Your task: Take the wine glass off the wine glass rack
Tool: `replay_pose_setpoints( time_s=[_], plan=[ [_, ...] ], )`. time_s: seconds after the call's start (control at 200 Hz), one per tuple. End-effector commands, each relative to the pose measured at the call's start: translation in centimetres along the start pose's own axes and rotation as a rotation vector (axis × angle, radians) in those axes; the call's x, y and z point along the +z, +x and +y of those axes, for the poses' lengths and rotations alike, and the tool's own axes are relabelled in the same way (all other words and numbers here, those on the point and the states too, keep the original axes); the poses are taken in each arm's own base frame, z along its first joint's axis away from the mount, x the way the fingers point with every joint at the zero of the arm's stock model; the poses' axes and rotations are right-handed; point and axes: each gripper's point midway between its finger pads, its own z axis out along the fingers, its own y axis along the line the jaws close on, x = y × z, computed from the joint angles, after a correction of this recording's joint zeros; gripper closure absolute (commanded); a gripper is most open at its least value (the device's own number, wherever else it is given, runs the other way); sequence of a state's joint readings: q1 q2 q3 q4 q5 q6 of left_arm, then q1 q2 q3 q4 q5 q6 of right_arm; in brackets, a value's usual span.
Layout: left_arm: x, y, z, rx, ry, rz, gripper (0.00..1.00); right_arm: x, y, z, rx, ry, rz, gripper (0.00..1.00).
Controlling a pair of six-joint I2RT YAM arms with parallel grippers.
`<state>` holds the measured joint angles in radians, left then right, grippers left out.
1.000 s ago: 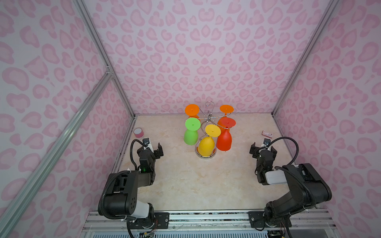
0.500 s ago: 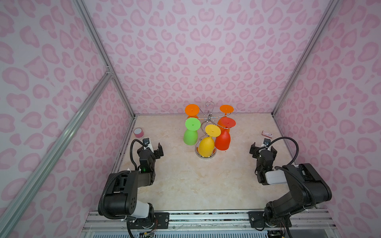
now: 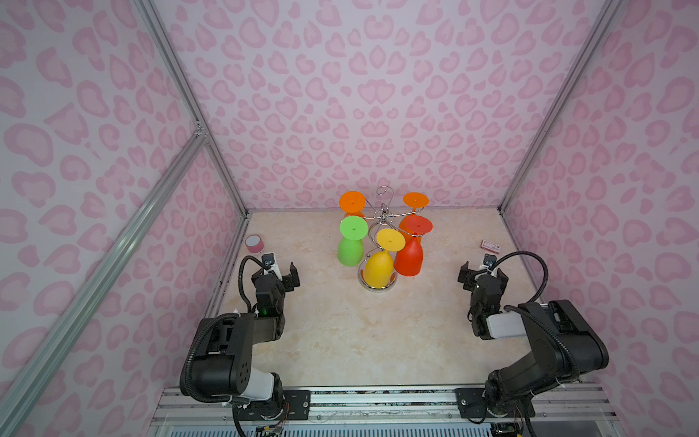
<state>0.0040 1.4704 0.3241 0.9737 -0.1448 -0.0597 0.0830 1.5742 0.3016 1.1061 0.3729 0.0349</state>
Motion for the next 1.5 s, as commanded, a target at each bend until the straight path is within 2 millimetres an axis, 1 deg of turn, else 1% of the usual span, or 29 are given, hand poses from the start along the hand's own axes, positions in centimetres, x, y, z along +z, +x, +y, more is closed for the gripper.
replay_pose_setpoints(
  time_s=[0.0, 0.035, 0.095, 0.24, 0.305, 0.365, 0.42, 0.5, 0.55, 0.635, 0.685, 0.735, 0.775, 0.92, 0.995, 1.035, 1.165, 1.265, 1.355, 1.495],
  plan=[
    [0.0, -0.6, 0.1, -0.004, -0.011, -0.019, 0.03, 0.0, -0.4, -0.4, 0.008, 0.028, -0.003, 0.03],
    [0.0, -0.8, 0.6, -0.016, -0.037, -0.012, 0.03, -0.1, -0.6, -0.4, 0.011, 0.018, 0.010, 0.03],
    [-0.3, -1.9, 1.1, -0.025, -0.066, -0.020, 0.03, -0.3, -1.4, -0.5, 0.003, 0.027, 0.007, 0.03],
    [-1.1, -4.3, 1.0, -0.018, -0.070, -0.019, 0.03, -1.1, -3.6, -0.9, 0.014, 0.036, 0.023, 0.05],
    [-2.0, -6.5, 0.8, -0.047, -0.063, -0.070, 0.03, -1.6, -4.9, -0.7, 0.069, 0.009, 0.016, 0.05],
    [-2.8, -8.5, 0.5, -0.075, -0.041, -0.103, 0.02, -2.1, -6.2, 0.1, 0.123, -0.044, 0.022, 0.06],
    [-3.5, -10.5, 0.3, -0.119, -0.027, -0.136, 0.02, -2.4, -7.7, 0.9, 0.179, -0.100, 0.040, 0.06],
    [-4.5, -12.6, 0.0, -0.179, 0.000, -0.159, 0.01, -3.2, -9.9, 2.1, 0.278, -0.193, 0.072, 0.07],
    [-5.0, -13.9, -0.2, -0.227, 0.013, -0.168, 0.01, -3.9, -11.8, 2.8, 0.347, -0.254, 0.072, 0.09],
    [-5.6, -15.4, -1.1, -0.275, 0.068, -0.152, 0.01, -4.9, -14.9, 3.7, 0.478, -0.350, 0.069, 0.10],
    [-5.9, -16.1, -1.8, -0.297, 0.115, -0.142, 0.00, -5.4, -16.3, 4.1, 0.577, -0.400, 0.086, 0.11],
    [-6.3, -16.6, -2.7, -0.323, 0.164, -0.129, 0.00, -5.5, -17.4, 4.5, 0.671, -0.448, 0.115, 0.12],
    [-6.7, -16.9, -3.3, -0.340, 0.201, -0.118, 0.00, -5.7, -18.3, 5.3, 0.735, -0.515, 0.150, 0.12],
    [-8.6, -18.1, -5.1, -0.395, 0.333, -0.124, 0.00, -5.9, -21.5, 7.8, 0.900, -0.743, 0.226, 0.12],
    [-9.7, -18.6, -5.9, -0.412, 0.393, -0.127, 0.00, -5.7, -22.9, 9.1, 0.935, -0.831, 0.250, 0.11],
    [-10.2, -18.8, -6.2, -0.419, 0.420, -0.130, 0.00, -5.6, -24.0, 10.0, 0.930, -0.885, 0.250, 0.11],
    [-11.3, -19.2, -6.7, -0.418, 0.456, -0.135, 0.00, -4.7, -25.8, 12.9, 0.987, -1.022, 0.302, 0.11],
    [-11.6, -19.3, -6.5, -0.409, 0.453, -0.144, 0.00, -4.4, -26.4, 15.5, 0.975, -1.078, 0.336, 0.12],
    [-11.6, -19.3, -6.6, -0.409, 0.452, -0.138, 0.00, -4.2, -26.2, 17.5, 0.941, -1.090, 0.367, 0.14],
    [-11.2, -19.2, -6.8, -0.411, 0.459, -0.125, 0.00, -4.2, -26.0, 19.5, 0.943, -1.119, 0.393, 0.18]
  ],
)
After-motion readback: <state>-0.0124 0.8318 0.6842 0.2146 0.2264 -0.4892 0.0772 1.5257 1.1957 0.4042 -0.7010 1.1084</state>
